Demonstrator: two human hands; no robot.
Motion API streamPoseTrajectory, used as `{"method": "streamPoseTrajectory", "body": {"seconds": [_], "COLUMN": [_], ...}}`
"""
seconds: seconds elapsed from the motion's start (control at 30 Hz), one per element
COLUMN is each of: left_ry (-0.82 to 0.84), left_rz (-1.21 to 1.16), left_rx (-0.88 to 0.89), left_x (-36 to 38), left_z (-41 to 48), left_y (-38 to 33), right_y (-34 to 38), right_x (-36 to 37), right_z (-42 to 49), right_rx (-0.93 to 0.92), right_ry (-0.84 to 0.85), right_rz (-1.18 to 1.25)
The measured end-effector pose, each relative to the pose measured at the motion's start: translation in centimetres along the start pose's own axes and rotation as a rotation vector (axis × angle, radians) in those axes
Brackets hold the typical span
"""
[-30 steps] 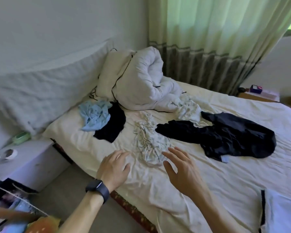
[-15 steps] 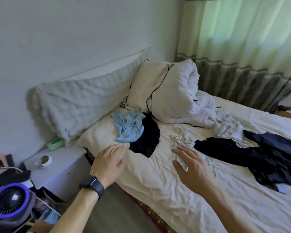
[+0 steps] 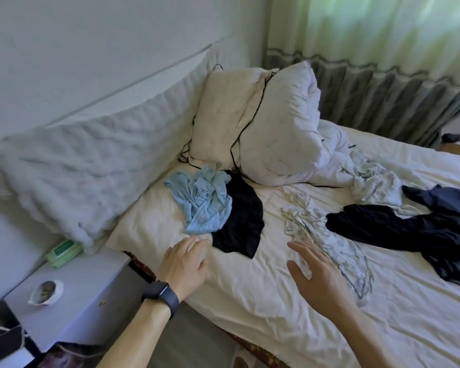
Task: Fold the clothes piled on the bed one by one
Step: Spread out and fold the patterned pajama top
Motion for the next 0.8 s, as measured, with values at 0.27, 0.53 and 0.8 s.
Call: {"method": "streamPoseTrajectory", "body": {"seconds": [0.27,0.53,0.8], "left_ry": [0.287,0.546,0.619], "left_rz": [0.081,0.237,0.399], "left_rx": [-0.002,0.107,0.364], "left_x": [7.7,17.7,33.1], "left_z": [10.9,19.5,27.0], "left_y": [1.2,1.4,-0.9], "right_y": [-5.2,-12.0,-28.9], "right_x": [8.5,17.0,25.2], "right_z": [8.8,13.6,13.4], "right_rx": [0.215,0.451,0.905], "right_ry": [0.193,0.369,0.377], "right_rz": [0.070,0.008,-0.011]}}
Point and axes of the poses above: each hand's wrist, its own z-axis towards the middle knuckle, its own x-axis out of the palm, y = z × x, the point moved 3 cm from there along z, towards the middle knuckle, and after that the axes turned 11 degrees about -x, right-handed, at the moved point
